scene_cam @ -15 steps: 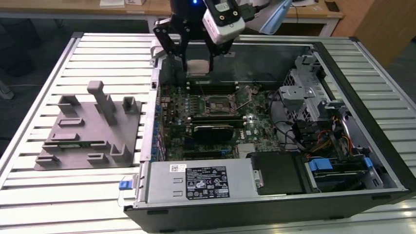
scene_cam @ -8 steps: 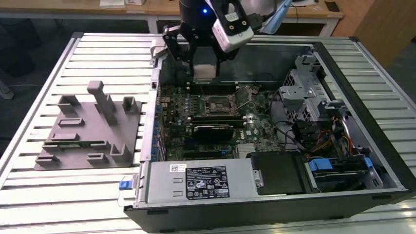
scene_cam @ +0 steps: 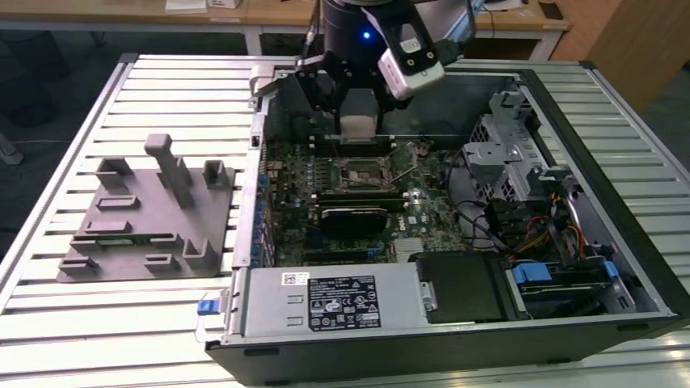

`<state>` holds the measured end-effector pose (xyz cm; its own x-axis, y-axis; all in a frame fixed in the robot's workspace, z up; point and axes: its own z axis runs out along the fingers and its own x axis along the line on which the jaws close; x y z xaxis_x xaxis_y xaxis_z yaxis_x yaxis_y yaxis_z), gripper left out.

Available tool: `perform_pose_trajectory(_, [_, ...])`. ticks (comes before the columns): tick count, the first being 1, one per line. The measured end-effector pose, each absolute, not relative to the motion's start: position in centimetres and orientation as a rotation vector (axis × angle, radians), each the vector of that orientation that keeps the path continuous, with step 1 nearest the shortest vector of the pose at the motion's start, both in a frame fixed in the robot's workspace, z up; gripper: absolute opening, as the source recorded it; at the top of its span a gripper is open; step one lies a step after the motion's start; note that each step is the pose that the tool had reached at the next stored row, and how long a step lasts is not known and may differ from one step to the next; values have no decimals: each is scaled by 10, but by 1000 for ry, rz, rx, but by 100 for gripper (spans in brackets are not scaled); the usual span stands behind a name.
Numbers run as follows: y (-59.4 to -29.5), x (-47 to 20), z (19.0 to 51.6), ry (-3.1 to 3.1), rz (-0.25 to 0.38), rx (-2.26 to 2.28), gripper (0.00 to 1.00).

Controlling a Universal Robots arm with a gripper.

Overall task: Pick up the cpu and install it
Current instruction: 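Pick up the cpu and move it towards the insertion slot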

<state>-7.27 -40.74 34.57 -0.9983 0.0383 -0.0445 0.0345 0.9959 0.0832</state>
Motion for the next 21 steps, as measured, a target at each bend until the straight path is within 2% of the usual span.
perform_pose_trajectory(21, [-379, -52, 308, 3096, 125, 57, 54])
